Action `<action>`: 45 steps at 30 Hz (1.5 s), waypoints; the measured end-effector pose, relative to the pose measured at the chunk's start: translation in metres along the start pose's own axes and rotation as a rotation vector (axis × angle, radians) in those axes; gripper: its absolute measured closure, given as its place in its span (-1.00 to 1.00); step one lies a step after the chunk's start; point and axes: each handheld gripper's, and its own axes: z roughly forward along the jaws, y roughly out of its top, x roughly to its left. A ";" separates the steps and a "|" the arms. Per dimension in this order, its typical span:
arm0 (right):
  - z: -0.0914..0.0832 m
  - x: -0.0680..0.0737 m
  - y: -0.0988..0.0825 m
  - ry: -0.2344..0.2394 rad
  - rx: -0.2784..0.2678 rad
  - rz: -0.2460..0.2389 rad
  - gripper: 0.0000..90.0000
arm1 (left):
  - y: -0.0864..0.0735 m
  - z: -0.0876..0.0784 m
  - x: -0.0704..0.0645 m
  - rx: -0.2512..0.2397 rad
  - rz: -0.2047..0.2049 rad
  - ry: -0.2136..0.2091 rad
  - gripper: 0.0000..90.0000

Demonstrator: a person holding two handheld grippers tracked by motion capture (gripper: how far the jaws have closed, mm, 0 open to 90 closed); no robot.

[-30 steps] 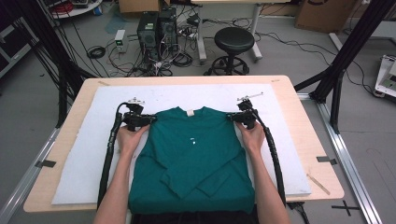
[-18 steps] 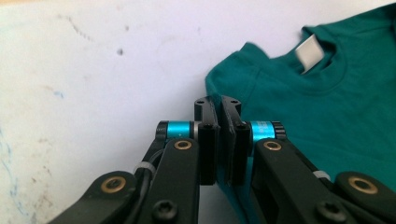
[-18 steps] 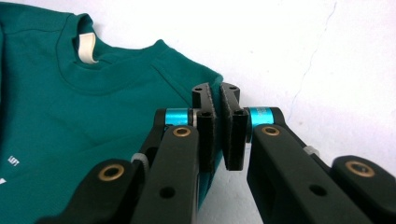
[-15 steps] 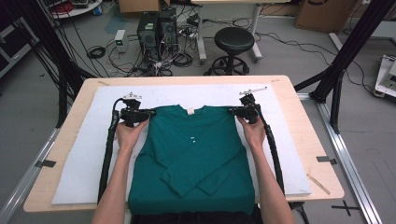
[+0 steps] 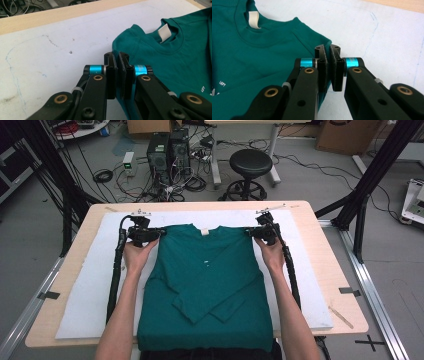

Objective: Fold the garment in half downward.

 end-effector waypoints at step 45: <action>-0.036 -0.005 0.037 0.032 -0.115 0.009 0.92 | 0.048 -0.022 -0.005 -0.111 0.036 -0.025 0.90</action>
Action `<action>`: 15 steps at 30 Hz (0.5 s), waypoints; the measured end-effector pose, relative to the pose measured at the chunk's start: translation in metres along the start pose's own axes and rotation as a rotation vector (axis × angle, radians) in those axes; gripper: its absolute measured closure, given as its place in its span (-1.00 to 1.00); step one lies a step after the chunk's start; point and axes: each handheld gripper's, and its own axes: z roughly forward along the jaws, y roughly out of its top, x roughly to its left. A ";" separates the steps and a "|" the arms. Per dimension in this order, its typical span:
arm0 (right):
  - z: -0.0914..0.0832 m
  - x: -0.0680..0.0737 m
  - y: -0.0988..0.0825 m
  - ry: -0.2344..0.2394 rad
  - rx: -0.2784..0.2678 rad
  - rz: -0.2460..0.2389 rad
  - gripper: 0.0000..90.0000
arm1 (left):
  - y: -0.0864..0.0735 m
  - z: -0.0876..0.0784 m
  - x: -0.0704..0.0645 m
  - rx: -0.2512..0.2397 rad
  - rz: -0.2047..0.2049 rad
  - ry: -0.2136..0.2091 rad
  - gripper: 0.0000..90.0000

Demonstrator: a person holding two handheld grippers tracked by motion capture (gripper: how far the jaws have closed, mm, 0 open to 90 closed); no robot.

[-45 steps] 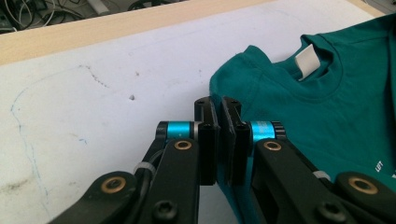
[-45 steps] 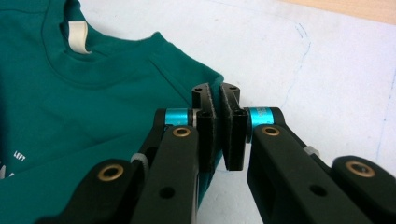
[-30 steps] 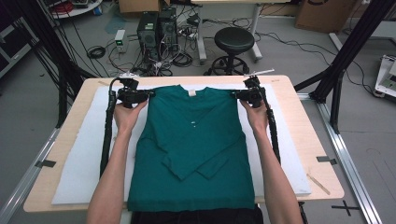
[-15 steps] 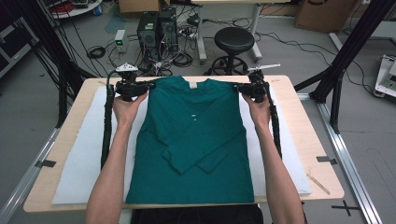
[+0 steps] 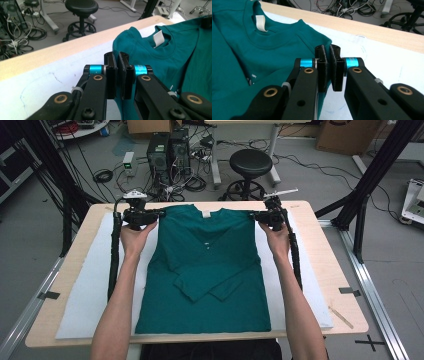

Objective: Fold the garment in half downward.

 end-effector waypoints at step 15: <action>-0.003 0.011 -0.017 0.035 0.057 -0.054 0.92 | -0.023 -0.008 -0.006 0.042 0.033 -0.031 0.90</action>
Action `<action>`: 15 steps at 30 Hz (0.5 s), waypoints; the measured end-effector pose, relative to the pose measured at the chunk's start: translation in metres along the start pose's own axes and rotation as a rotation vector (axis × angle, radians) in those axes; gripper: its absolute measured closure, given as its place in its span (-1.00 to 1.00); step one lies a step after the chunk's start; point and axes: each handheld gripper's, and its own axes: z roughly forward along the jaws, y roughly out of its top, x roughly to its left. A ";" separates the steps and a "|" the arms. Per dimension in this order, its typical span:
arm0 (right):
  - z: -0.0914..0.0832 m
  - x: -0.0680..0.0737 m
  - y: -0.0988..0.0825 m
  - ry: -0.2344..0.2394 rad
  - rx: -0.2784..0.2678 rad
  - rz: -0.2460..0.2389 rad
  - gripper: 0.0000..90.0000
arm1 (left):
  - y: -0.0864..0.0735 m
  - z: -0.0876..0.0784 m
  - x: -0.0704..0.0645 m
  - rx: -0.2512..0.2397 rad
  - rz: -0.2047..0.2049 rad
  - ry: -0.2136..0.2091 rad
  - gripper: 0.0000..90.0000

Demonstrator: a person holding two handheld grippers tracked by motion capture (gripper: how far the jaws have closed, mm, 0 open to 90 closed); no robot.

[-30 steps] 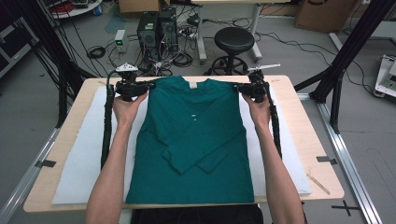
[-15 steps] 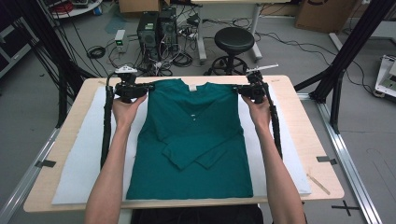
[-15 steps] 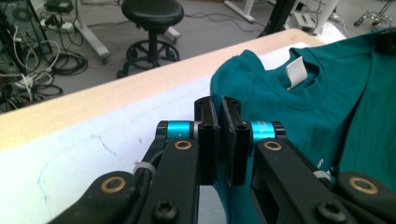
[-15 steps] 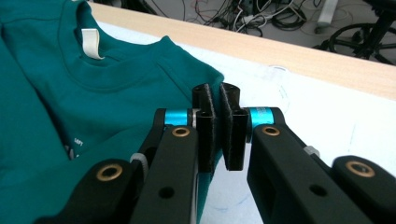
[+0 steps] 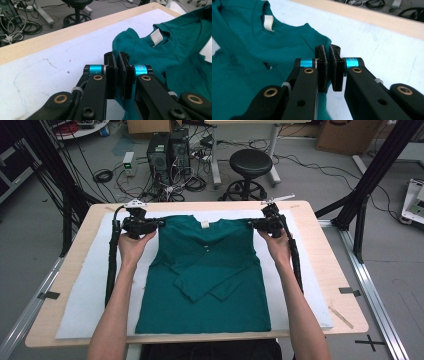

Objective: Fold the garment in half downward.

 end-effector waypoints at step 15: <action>-0.009 0.015 -0.039 0.031 0.051 -0.046 0.92 | -0.038 -0.008 -0.014 0.034 0.032 -0.026 0.90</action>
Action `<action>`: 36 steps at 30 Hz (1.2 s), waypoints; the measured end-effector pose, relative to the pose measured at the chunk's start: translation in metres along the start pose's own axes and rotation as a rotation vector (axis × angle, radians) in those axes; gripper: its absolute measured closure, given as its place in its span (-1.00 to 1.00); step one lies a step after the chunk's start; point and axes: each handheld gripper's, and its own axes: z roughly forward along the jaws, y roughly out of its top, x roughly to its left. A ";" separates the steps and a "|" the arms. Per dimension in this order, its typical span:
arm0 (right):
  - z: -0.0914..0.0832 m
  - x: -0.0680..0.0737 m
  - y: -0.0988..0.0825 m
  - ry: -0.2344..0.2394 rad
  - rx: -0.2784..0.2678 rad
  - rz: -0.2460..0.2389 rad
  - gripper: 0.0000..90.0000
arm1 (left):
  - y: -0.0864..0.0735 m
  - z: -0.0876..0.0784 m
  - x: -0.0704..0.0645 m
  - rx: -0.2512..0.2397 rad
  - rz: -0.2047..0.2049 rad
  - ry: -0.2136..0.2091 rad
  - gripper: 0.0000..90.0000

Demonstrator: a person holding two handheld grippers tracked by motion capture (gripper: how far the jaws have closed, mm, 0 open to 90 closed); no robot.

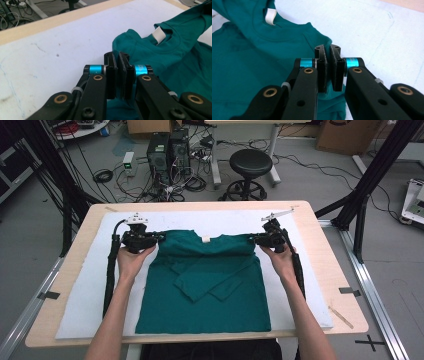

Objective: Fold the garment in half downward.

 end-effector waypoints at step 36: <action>-0.019 0.036 -0.102 0.153 0.014 0.049 0.91 | -0.080 -0.039 -0.047 0.046 0.020 -0.107 0.90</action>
